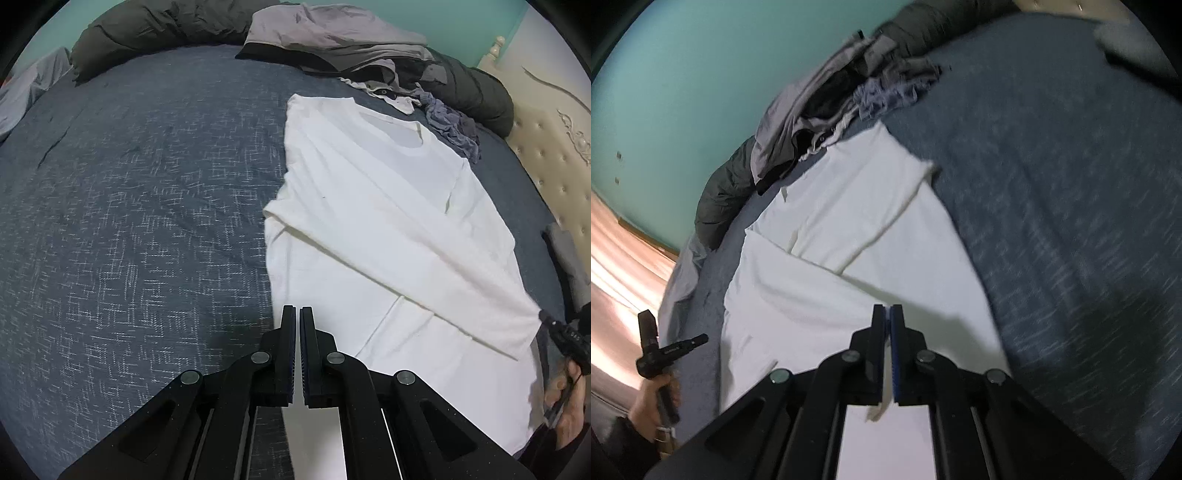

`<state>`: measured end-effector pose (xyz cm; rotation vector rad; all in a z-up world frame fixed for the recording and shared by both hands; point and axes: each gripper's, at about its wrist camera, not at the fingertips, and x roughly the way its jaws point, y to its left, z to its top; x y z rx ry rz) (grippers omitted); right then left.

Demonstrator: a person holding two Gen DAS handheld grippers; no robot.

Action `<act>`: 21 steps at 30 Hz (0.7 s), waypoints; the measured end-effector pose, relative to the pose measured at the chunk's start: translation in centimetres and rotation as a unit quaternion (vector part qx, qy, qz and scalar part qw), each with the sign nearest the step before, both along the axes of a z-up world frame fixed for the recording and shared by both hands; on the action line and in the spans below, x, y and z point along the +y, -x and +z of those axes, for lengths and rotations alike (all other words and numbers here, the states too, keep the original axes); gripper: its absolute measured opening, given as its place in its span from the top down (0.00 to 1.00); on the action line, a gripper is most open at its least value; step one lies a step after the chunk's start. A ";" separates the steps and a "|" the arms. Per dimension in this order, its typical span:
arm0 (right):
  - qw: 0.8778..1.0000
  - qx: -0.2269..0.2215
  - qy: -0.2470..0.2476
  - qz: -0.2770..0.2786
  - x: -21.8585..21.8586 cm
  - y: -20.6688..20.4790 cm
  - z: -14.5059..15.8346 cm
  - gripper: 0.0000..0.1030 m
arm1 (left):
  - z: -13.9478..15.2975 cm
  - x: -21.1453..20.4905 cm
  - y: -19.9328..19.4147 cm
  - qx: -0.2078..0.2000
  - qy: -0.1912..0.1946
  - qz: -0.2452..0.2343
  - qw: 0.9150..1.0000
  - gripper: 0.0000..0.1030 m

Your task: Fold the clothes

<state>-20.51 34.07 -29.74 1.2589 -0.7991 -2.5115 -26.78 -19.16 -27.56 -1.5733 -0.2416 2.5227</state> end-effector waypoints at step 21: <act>1.000 -0.019 -0.013 -0.007 0.1 1.0 -3.8 0.98 | -2.9 -0.2 5.8 0.004 0.064 0.020 0.998 0.91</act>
